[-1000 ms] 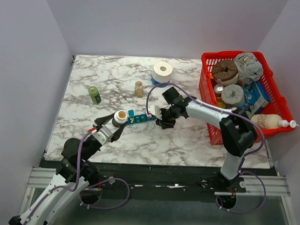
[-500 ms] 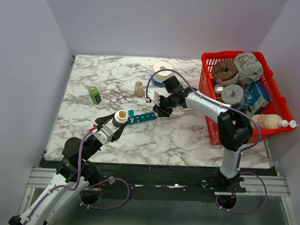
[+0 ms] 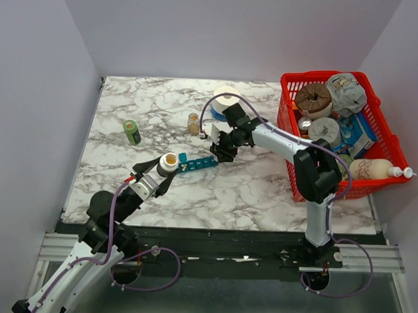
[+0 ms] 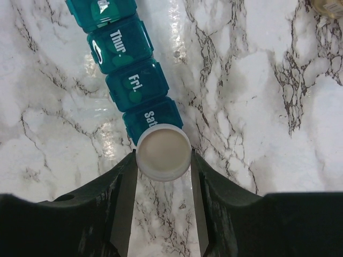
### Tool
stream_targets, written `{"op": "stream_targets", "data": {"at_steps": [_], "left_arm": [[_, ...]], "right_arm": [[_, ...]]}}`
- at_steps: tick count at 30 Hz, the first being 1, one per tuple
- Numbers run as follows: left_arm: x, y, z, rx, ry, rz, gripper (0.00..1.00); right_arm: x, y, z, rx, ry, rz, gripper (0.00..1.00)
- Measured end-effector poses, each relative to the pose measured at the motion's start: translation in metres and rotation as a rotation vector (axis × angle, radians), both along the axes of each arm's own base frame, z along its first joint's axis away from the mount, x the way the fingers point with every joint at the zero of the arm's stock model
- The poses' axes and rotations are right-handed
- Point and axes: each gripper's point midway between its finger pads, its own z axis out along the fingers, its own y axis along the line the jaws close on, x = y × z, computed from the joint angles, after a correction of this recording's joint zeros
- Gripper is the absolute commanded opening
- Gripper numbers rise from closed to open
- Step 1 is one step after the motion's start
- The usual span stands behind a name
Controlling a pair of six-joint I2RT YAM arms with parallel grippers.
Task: Sort the pills into containers
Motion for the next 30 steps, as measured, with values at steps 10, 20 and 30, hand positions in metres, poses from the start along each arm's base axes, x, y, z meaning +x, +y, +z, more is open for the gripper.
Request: {"op": "stream_targets", "data": {"at_steps": [10,20,30], "left_arm": [[0.0,0.0,-0.001,0.002,0.003,0.0,0.0],[0.001,-0.001,-0.002,0.004,0.007,0.0,0.0],[0.001,-0.001,-0.003,0.005,0.011,-0.001,0.0]], "right_arm": [[-0.001,-0.001,-0.011,-0.041,0.05,-0.012,0.59],[-0.008,-0.009,-0.017,-0.078,0.09,-0.015,0.6],[-0.007,-0.012,-0.006,-0.073,0.032,0.016,0.6]]}}
